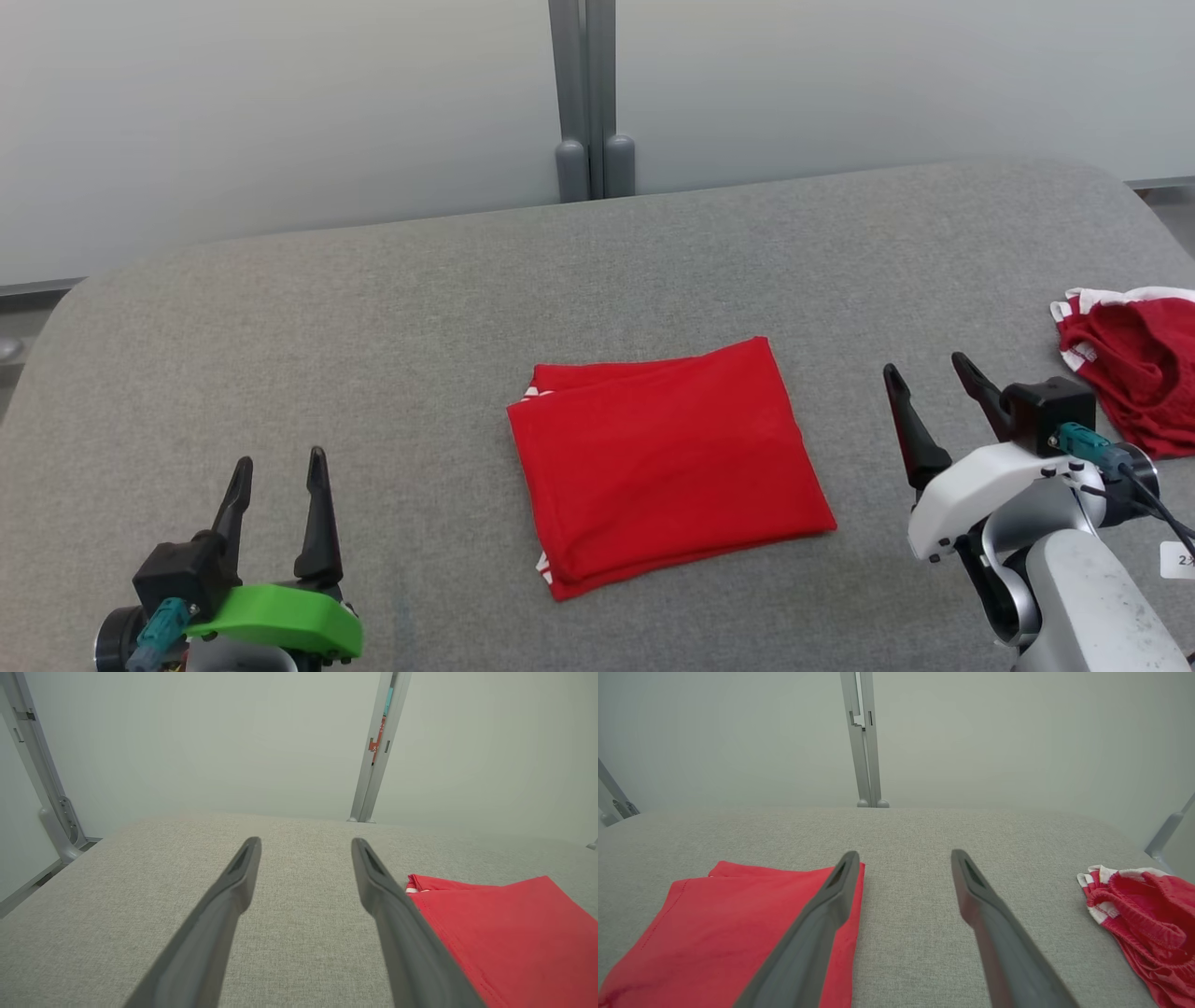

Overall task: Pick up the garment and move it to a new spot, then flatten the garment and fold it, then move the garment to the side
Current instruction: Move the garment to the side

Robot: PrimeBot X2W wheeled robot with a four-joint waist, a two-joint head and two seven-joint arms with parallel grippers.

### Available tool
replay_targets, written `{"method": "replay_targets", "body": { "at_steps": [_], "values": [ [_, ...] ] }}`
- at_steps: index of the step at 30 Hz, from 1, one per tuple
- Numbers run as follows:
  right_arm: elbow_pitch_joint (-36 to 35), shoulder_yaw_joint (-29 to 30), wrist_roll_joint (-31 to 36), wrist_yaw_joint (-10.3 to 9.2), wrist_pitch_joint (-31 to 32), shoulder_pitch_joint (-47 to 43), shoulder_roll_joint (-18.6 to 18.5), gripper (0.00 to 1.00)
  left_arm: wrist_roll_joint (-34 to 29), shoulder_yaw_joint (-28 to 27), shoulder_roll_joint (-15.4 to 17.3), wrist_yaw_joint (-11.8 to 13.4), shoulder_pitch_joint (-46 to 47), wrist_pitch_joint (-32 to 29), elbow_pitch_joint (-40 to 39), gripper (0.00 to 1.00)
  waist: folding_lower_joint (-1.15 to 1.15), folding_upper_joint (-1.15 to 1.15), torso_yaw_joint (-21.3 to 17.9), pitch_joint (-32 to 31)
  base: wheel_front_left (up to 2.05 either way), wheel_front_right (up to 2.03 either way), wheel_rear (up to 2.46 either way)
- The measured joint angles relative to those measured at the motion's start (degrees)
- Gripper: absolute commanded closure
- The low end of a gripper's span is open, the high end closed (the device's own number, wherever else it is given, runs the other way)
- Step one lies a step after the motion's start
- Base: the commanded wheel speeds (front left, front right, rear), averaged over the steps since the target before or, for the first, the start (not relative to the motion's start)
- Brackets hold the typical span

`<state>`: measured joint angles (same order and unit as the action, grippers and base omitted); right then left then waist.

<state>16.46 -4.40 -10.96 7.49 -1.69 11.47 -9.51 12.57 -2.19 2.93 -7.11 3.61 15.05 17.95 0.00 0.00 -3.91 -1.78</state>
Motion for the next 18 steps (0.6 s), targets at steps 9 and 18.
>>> {"method": "replay_targets", "body": {
  "at_steps": [9, 18],
  "values": [
    [0.21, 0.25, 0.03, 0.0, -0.45, 0.01, 0.67, 0.0, -0.03, -0.09, 0.0, -0.02, -0.03, 0.0, 0.31, 0.0, 0.0, 0.0, 0.5, 0.47, 0.0, 0.0, 0.0],
    [-0.33, -0.74, -0.24, 0.0, 1.04, 1.74, 0.55, 0.0, -0.18, 0.57, -0.01, -0.16, 0.09, 0.0, -0.7, 0.0, 0.0, 0.0, 1.64, 0.99, 0.0, 0.0, 0.0]
  ]
}}
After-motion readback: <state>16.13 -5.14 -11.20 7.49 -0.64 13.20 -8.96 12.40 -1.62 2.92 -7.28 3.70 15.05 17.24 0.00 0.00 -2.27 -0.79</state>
